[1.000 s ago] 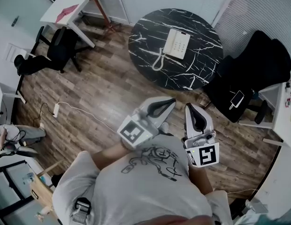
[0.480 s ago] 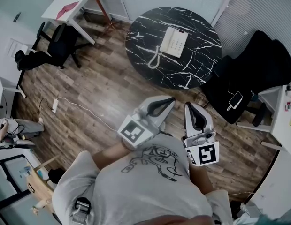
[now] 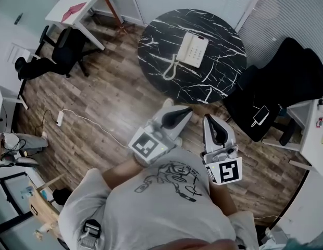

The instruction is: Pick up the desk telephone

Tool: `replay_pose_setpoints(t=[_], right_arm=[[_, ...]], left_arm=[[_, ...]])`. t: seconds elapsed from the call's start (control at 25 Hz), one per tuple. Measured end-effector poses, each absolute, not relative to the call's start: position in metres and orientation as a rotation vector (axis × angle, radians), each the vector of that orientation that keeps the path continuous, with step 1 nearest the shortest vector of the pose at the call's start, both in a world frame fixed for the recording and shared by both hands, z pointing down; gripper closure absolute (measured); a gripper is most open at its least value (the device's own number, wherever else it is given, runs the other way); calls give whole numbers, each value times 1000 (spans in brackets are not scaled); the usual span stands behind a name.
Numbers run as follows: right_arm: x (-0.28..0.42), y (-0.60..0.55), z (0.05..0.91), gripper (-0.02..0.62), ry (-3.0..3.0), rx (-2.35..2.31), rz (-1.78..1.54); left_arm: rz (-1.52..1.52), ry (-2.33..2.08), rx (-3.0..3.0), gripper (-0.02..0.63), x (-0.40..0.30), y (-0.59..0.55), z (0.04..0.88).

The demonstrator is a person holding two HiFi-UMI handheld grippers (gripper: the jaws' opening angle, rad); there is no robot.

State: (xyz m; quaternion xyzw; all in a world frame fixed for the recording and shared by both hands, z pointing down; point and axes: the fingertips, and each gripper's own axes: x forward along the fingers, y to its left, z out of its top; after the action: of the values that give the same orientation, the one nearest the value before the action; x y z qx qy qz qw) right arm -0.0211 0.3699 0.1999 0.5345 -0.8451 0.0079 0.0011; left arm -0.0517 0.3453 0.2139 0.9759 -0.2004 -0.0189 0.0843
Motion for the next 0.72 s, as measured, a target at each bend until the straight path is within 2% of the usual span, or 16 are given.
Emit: replay_pose_setpoints(t=[0.72], right_arm=[[-23,184,214,591,-2610,1699,73]], left_arm=[[-24,-511,2905,588,-46,159,224]])
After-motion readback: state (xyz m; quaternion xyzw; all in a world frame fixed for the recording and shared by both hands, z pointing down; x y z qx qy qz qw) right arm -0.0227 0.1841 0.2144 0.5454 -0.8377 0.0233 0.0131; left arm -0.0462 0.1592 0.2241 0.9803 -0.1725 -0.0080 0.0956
